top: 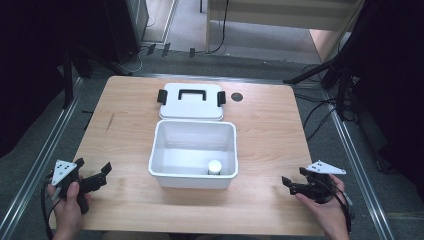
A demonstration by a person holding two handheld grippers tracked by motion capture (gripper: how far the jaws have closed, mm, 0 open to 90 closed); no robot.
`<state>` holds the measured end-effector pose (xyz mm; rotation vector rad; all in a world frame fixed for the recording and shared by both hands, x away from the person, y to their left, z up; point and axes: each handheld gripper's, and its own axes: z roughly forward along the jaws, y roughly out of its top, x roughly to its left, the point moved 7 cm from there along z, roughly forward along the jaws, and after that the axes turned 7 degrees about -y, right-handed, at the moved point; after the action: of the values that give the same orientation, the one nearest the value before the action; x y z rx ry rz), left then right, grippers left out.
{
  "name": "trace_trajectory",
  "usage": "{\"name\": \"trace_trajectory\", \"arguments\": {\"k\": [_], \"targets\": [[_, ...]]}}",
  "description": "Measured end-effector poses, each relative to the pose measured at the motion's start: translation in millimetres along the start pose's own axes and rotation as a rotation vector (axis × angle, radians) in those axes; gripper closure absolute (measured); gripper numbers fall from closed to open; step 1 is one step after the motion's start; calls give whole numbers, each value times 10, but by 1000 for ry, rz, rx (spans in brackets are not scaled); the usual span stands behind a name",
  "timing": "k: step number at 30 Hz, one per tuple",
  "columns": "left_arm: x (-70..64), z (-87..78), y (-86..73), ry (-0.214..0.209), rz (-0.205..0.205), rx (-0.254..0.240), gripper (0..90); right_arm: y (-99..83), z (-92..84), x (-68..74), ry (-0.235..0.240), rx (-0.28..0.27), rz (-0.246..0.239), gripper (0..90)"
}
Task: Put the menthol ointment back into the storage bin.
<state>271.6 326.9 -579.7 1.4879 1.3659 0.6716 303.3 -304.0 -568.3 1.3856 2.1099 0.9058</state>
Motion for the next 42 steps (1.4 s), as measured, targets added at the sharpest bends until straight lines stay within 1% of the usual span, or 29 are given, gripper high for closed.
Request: {"name": "trace_trajectory", "arguments": {"k": [2, 12, 18, 19, 23, 25, 26, 29, 32, 33, 35, 36, 37, 38, 40, 41, 42], "targets": [[1, -1, 0, 0, -1, 0, 11, -39, -24, -21, 2, -20, 9, 213], [1, -7, -2, -3, -3, 0, 11, -190, -99, -106, -18, -103, 41, 212], [1, -7, -2, -2, -1, -1, 11, -239, -130, -150, -29, -152, 75, 215], [1, -8, -2, -3, -1, -1, 11, -248, -130, -158, -30, -158, 74, 216], [1, -9, -2, -1, -1, -3, 11, -297, -125, -178, -38, -173, 87, 218], [0, -10, -2, -1, 1, -2, 11, -323, -120, -181, -35, -182, 96, 218], [0, -11, -2, -1, 1, -2, 11, -330, -122, -182, -34, -178, 103, 213], [0, -9, -2, -2, 1, -2, 11, -322, -145, -199, -35, -208, 117, 218], [-2, -6, -2, -3, 3, 0, 11, -336, -156, -202, -32, -202, 142, 240], [-3, -5, -3, -4, 5, 1, 11, -342, -158, -203, -35, -201, 143, 247], [-8, 0, -3, -7, 8, 2, 11, -364, -166, -212, -73, -190, 147, 227], [-11, 1, -4, -9, 9, 4, 11, -379, -166, -215, -89, -175, 152, 189], [-12, 1, -4, -10, 11, 6, 11, -384, -161, -221, -98, -166, 155, 148], [-13, 2, -5, -9, 12, 7, 11, -390, -163, -226, -103, -162, 157, 143], [-13, 1, -6, -11, 15, 9, 11, -389, -186, -234, -127, -184, 153, 143], [-14, 2, -5, -12, 14, 8, 11, -387, -197, -234, -123, -197, 152, 135], [-13, 2, -5, -13, 13, 8, 11, -384, -212, -224, -99, -212, 149, 132]]}}
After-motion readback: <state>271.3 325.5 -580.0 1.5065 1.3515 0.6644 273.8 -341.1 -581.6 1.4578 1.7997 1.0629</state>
